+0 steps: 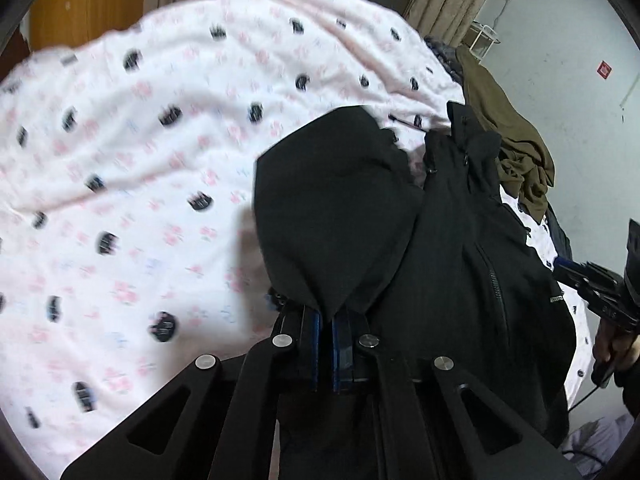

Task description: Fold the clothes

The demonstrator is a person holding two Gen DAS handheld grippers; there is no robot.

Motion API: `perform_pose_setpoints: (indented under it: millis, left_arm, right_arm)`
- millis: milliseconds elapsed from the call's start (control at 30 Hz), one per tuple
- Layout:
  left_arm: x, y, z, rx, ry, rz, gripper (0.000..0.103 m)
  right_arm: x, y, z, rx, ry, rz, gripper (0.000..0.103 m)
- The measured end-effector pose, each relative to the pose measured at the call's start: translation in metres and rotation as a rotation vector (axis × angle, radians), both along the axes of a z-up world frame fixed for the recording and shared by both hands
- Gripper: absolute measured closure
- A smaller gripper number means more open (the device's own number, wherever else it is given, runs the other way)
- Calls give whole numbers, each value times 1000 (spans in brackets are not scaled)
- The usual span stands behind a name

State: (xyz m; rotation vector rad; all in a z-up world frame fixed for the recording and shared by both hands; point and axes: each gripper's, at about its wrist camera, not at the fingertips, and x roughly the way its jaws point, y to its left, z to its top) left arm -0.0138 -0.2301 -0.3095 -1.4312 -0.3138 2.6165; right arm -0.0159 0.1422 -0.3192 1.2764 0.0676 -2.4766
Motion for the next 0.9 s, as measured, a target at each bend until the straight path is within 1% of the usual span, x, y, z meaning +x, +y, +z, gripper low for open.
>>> perform_pose_setpoints:
  millis: [100,167,200,267,367,400,500,600,733,767,800,867,900]
  left_arm:
    - [19,-1,25,-24,33,35,101]
    - [35,0,39,-47,42,37,101]
    - [42,5,45,-43,39,26,102]
    - [55,26,53,7,21,-37,102]
    - [59,72,49,11,4,-184,102]
    - [57,90,44,26,3,-231,102]
    - [47,135,20,104,-6,-320,102]
    - [37,182,-14,133,-16,-406,102]
    - [31,231,-60,78,-59,-507,102]
    - [31,235,-67,67,-65,-519,102]
    - [33,233,-67,61,-65,-523,102]
    - [36,227,-66,51,-61,-528,102]
    - [39,222,-63,43,-62,-529,101]
  right_arm:
    - [-1,-12,4,-16,3,35,79]
    - [-2,-22,1,-26,-18,59,79]
    - [-3,-25,-1,-27,-33,72,79]
    - [-6,-36,-4,-26,-62,96,79]
    - [-9,-43,2,-40,-61,103,79]
    - [-9,-44,6,-44,-54,101,79]
    - [-9,-43,16,-42,-41,92,79]
    - [-10,-37,17,-17,-46,88,79]
    - [-19,-36,18,-29,-85,125,79]
    - [-20,-39,19,-35,-72,149,79]
    - [-21,-42,21,-41,-57,175,79]
    - [-24,-48,16,-58,-81,212,69]
    - [-25,-53,10,-62,-107,233,63]
